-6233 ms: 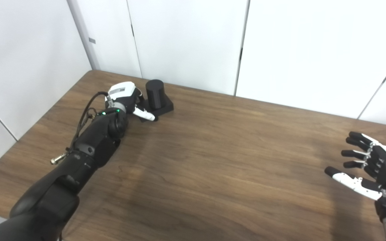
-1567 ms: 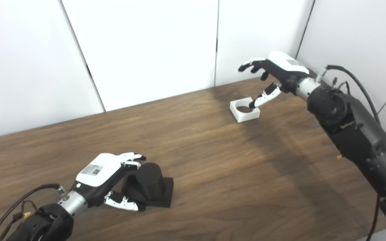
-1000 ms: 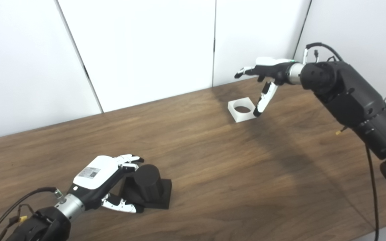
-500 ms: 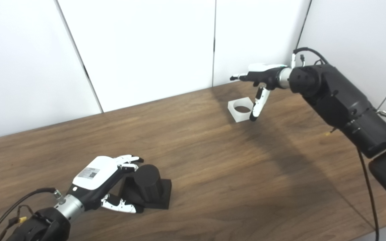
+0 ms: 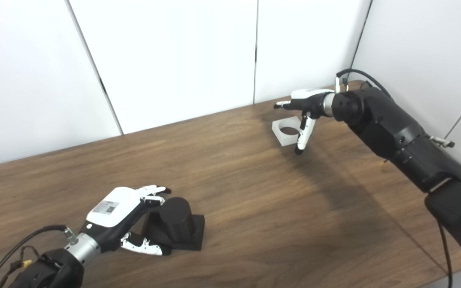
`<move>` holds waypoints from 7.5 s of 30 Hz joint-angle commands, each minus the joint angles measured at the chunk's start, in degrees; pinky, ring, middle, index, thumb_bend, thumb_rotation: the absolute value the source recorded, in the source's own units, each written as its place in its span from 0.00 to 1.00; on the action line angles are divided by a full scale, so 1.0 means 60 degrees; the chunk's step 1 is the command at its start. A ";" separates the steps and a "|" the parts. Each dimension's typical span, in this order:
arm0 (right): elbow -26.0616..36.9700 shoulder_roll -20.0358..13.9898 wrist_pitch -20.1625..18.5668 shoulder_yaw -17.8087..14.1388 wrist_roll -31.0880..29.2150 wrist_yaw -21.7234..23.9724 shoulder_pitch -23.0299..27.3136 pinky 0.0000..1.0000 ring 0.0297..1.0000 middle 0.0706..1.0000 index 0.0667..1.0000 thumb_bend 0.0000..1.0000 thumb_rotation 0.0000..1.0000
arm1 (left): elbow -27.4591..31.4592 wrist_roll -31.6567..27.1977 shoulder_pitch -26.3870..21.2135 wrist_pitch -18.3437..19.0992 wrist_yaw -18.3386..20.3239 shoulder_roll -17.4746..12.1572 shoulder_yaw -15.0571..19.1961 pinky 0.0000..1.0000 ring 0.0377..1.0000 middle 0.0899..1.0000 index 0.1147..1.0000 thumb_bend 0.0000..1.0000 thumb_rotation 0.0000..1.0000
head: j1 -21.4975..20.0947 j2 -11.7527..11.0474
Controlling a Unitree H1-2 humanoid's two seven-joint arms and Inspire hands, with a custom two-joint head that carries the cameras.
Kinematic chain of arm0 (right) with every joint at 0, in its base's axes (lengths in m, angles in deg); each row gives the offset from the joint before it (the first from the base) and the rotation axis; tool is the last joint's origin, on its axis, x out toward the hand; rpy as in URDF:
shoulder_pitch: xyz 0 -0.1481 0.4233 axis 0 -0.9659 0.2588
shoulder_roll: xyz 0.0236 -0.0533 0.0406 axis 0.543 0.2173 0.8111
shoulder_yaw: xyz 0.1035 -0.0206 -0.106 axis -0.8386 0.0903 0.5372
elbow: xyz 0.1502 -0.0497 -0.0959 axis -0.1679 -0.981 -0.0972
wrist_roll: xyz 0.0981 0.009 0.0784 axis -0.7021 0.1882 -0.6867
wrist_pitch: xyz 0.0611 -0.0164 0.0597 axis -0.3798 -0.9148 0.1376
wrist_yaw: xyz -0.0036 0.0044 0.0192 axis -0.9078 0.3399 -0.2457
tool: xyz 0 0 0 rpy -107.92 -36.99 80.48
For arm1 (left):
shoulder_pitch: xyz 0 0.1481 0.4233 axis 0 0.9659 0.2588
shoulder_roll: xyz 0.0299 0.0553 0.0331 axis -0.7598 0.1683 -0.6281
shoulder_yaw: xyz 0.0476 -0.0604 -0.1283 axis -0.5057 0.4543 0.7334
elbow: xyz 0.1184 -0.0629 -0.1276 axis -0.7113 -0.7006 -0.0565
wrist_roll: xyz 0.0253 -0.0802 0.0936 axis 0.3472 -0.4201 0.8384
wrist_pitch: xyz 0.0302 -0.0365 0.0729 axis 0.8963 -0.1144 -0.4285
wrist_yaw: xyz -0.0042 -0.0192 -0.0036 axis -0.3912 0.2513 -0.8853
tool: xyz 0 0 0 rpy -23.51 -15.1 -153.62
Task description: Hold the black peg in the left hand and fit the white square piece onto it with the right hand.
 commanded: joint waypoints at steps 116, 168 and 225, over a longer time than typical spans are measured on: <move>0.2472 -0.0220 0.3260 -0.0879 -0.0971 -0.2149 -0.0408 0.74 0.83 0.78 0.44 0.52 0.13 | -0.0208 0.0883 0.0346 0.1140 0.1316 0.0516 -0.0186 0.78 0.93 0.90 0.42 0.52 0.07 | 0.4026 0.1161; 0.5762 0.1952 0.2669 -0.0259 -0.1583 0.0510 -0.0408 0.68 0.81 0.76 0.44 0.52 0.13 | -0.0090 0.0784 0.0325 0.1192 0.1397 0.0545 -0.0117 0.79 0.93 0.91 0.42 0.52 0.07 | 0.3896 0.1345; 0.4960 0.3211 0.2820 0.0726 -0.1115 0.0335 -0.0586 0.68 0.81 0.78 0.44 0.53 0.14 | 0.0018 0.0930 0.0317 0.1307 0.1348 0.0852 -0.0338 0.77 0.93 0.91 0.42 0.52 0.07 | 0.4003 0.1545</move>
